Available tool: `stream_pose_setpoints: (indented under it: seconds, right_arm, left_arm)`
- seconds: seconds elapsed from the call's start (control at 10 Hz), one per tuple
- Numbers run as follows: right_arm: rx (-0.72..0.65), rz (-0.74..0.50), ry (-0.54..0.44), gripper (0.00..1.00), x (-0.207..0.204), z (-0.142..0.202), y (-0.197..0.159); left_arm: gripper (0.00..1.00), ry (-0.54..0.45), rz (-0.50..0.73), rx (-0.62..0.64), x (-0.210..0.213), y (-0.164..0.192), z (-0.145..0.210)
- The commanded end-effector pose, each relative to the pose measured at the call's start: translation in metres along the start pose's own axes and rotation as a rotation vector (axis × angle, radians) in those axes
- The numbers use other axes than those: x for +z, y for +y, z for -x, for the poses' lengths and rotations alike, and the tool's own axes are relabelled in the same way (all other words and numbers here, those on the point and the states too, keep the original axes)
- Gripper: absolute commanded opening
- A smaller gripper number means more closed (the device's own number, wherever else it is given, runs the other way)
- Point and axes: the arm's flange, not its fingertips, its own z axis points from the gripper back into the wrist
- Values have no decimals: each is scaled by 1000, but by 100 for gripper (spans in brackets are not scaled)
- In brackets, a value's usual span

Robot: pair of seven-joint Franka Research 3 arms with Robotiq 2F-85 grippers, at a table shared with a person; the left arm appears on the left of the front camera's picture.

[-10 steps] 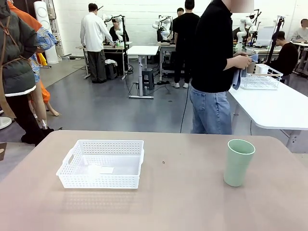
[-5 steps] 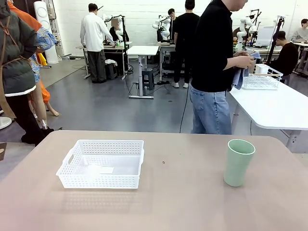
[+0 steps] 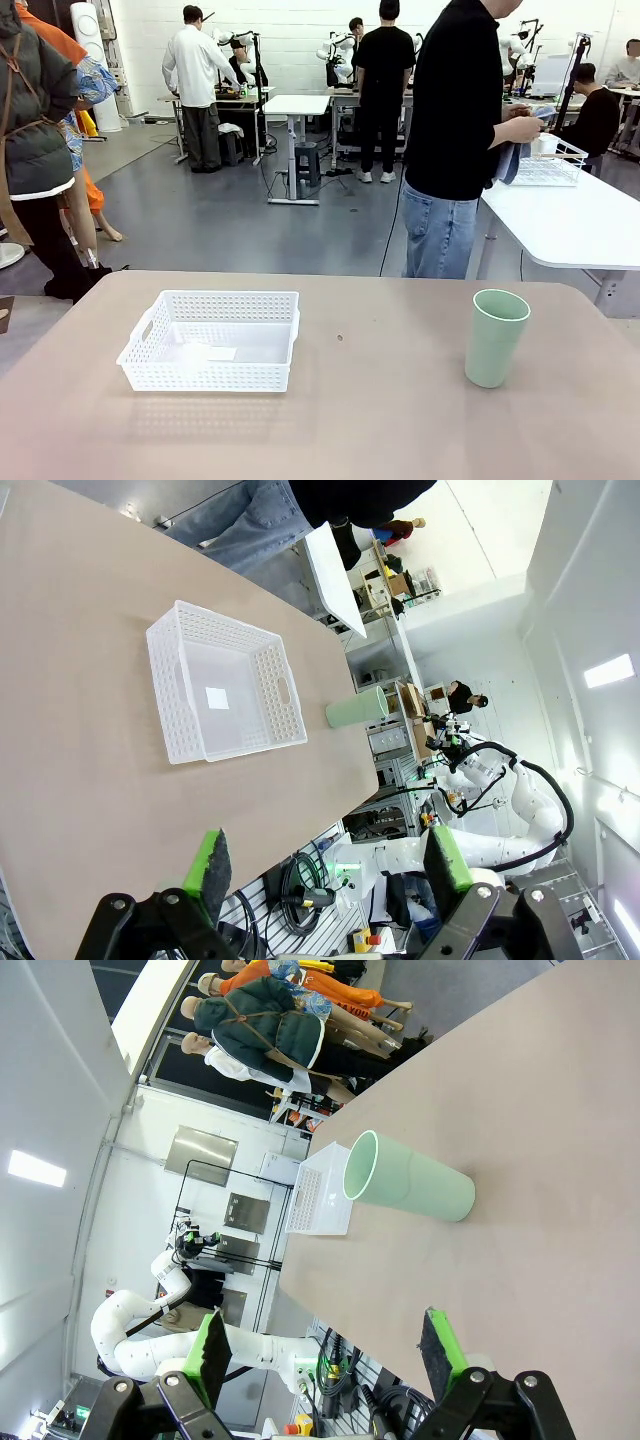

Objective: Clean and organize the cups into the basket.
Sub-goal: Pick up the Organizing basket and move it to the center of the table, then pick up the Reusable plastic cup from the right side of the table and place it inside the Organizing basket.

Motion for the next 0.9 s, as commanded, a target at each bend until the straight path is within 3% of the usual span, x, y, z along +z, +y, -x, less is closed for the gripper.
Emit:
stream_pose_setpoints:
  seconds: [0.0, 0.2, 0.6, 0.8]
  right_arm:
    - [170, -52, 39, 100, -13, -3, 14]
    - [553, -206, 152, 100, -53, -13, 17]
    - [787, -133, 302, 100, -146, -13, -29]
    - [830, -85, 336, 100, -161, -3, -40]
  left_arm:
    - [100, 46, -46, -73, -10, -33, -6]
    - [100, 212, -195, -212, -59, -87, -6]
    - [100, 481, -682, -338, -179, -132, 13]
    - [100, 538, -858, -385, -238, -135, 27]
